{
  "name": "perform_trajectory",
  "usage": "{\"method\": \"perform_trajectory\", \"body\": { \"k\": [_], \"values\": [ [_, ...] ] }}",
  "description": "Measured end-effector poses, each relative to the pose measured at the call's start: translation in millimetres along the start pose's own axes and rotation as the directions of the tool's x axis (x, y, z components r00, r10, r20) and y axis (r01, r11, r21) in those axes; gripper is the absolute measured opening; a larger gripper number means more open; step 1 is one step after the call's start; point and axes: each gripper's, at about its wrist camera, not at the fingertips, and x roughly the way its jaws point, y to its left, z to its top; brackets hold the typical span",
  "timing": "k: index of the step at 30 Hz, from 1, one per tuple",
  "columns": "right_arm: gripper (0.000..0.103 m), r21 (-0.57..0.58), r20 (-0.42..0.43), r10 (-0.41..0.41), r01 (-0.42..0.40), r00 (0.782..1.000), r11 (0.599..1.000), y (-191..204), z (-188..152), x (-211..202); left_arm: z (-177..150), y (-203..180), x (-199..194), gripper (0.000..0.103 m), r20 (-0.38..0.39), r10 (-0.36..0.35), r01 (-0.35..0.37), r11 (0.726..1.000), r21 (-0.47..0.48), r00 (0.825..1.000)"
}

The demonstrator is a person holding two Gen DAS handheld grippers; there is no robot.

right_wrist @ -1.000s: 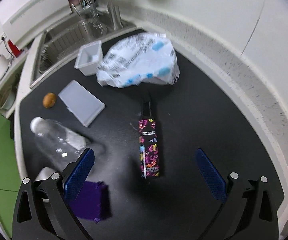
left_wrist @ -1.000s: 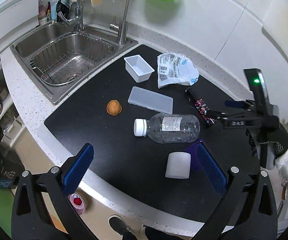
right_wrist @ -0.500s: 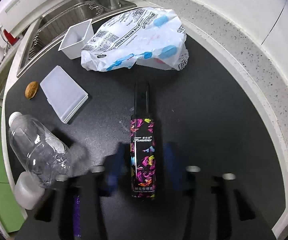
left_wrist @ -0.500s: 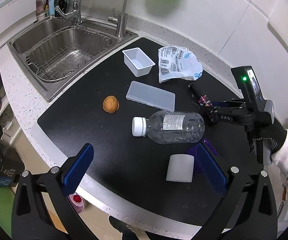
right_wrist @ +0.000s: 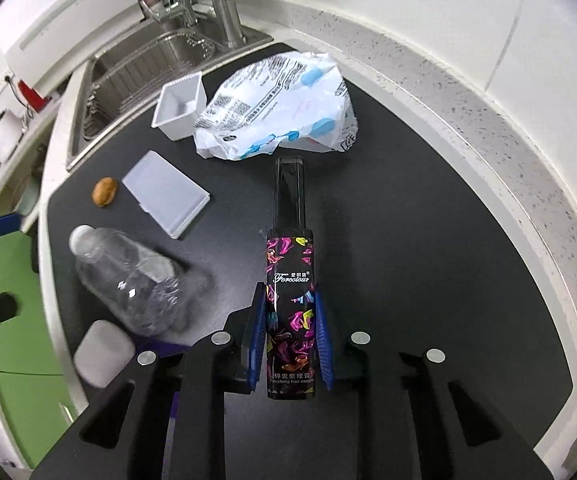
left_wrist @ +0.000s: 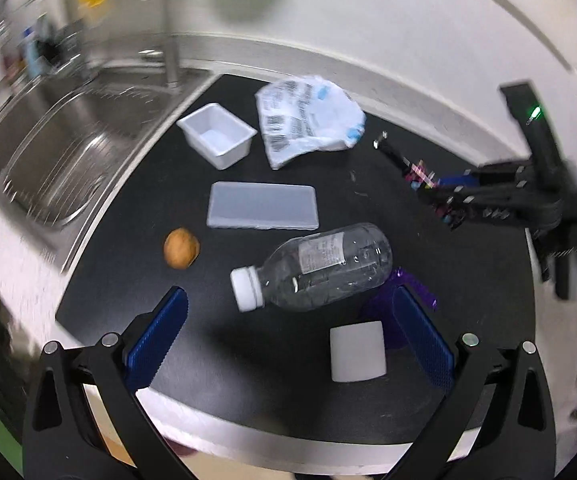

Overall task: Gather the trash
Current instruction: 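Grasp the clear plastic bottle with the left tool while the right tool holds the tube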

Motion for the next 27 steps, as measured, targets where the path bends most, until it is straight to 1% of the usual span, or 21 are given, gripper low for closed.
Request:
{"method": "perform_trajectory", "body": {
  "k": [4, 7, 11, 12, 14, 15, 17, 21, 22, 23, 26, 27],
  "values": [
    [0.022, 0.025, 0.012, -0.002, 0.002, 1.0, 1.0, -5.8, -8.0, -15.4, 14.1, -4.8, 22.1, 0.1, -0.065, -0.013, 0.02, 0.994, 0.107, 0.998],
    [0.022, 0.047, 0.012, -0.005, 0.004, 1.0, 0.999, -7.2, -11.9, -19.2, 20.8, -13.2, 38.4, 0.1, -0.122, -0.029, 0.054, 0.978, 0.201, 0.992],
    [0.022, 0.072, 0.016, -0.015, 0.014, 1.0, 0.997, -8.9, -18.2, -23.3, 28.9, -24.7, 58.0, 0.1, -0.188, -0.027, 0.089, 0.941, 0.327, 0.982],
    [0.022, 0.078, 0.016, -0.017, 0.016, 1.0, 0.997, -9.5, -19.5, -23.7, 31.5, -28.3, 64.6, 0.1, -0.211, -0.027, 0.104, 0.925, 0.365, 0.977],
    [0.022, 0.087, 0.015, -0.02, 0.019, 1.0, 0.996, -10.4, -22.0, -24.1, 32.7, -33.5, 73.2, 0.1, -0.24, -0.021, 0.12, 0.906, 0.405, 0.971],
    [0.022, 0.093, 0.014, -0.021, 0.02, 1.0, 0.995, -11.6, -23.9, -24.9, 33.1, -36.8, 78.9, 0.1, -0.265, -0.024, 0.14, 0.892, 0.43, 0.964],
    [0.022, 0.105, 0.012, -0.024, 0.023, 1.0, 0.994, -13.9, -25.8, -25.2, 33.1, -41.9, 88.9, 0.1, -0.293, -0.009, 0.153, 0.868, 0.473, 0.956],
    [0.022, 0.12, 0.011, -0.027, 0.025, 1.0, 0.992, -16.1, -27.4, -25.5, 33.7, -45.2, 103.5, 0.1, -0.342, -0.017, 0.195, 0.849, 0.492, 0.94],
    [0.022, 0.122, 0.011, -0.028, 0.026, 1.0, 0.992, -16.3, -27.3, -25.5, 32.9, -46.6, 107.2, 0.099, -0.354, -0.02, 0.207, 0.842, 0.498, 0.935],
    [0.022, 0.124, 0.011, -0.028, 0.027, 1.0, 0.992, -16.3, -27.3, -25.6, 32.5, -47.5, 109.5, 0.092, -0.36, -0.018, 0.21, 0.839, 0.502, 0.933],
    [0.022, 0.129, 0.012, -0.029, 0.028, 0.999, 0.991, -16.3, -25.8, -25.6, 30.8, -49.8, 119.0, 0.079, -0.385, -0.009, 0.221, 0.831, 0.51, 0.923],
    [0.022, 0.131, 0.013, -0.028, 0.026, 1.0, 0.991, -16.3, -24.6, -25.1, 30.5, -49.7, 122.8, 0.078, -0.394, -0.009, 0.226, 0.831, 0.508, 0.919]
  ]
}}
